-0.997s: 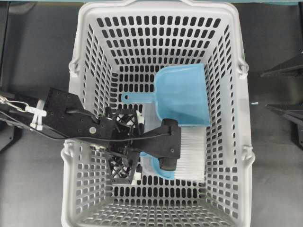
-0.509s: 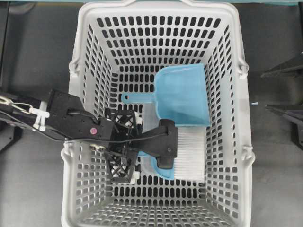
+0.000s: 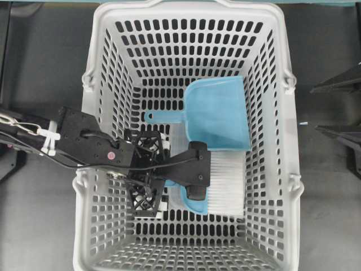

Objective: Pick up the hand brush from the shopping basket with the left arm.
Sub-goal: 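Descend the left gripper so its fingers straddle the brush handle, then close the left gripper on the blue brush handle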

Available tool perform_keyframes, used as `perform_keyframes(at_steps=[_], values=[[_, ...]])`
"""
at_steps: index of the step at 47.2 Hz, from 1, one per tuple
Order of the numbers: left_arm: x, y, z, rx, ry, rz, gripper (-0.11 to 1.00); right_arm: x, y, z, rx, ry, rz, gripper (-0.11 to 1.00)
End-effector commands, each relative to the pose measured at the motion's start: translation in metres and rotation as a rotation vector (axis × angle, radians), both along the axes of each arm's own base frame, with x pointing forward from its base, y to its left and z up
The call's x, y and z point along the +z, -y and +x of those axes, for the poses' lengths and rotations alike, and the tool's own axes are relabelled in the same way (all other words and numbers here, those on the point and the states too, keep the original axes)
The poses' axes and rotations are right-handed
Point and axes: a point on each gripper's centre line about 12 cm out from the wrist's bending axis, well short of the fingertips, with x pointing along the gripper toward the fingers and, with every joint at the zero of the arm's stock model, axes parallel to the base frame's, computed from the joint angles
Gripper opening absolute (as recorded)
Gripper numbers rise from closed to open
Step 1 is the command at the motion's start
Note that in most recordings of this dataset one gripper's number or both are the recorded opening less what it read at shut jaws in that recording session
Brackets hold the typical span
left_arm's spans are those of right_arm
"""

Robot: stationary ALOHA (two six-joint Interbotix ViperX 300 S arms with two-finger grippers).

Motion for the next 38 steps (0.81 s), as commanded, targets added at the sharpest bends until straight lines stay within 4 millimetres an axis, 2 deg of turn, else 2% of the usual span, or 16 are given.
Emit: perform_keyframes(at_steps=[1, 8, 10, 23, 38], values=[[0.007, 0.001, 0.001, -0.001, 0.026, -0.004, 0.74, 0.003, 0.000, 0.001, 0.001, 0.008, 0.006, 0.75], [0.005, 0.002, -0.001, -0.014, 0.022, 0.000, 0.32, 0.000, 0.000, 0.001, 0.001, 0.000, 0.006, 0.75], [0.005, 0.002, -0.001, -0.014, 0.020, 0.001, 0.26, 0.000, 0.000, 0.001, 0.001, -0.002, 0.008, 0.75], [0.010, 0.001, -0.002, -0.016, 0.034, -0.001, 0.27, -0.003, 0.000, 0.001, 0.001, -0.012, 0.009, 0.75], [0.039, 0.000, -0.012, -0.020, 0.186, -0.031, 0.27, -0.009, 0.000, 0.001, 0.001, -0.028, 0.012, 0.74]])
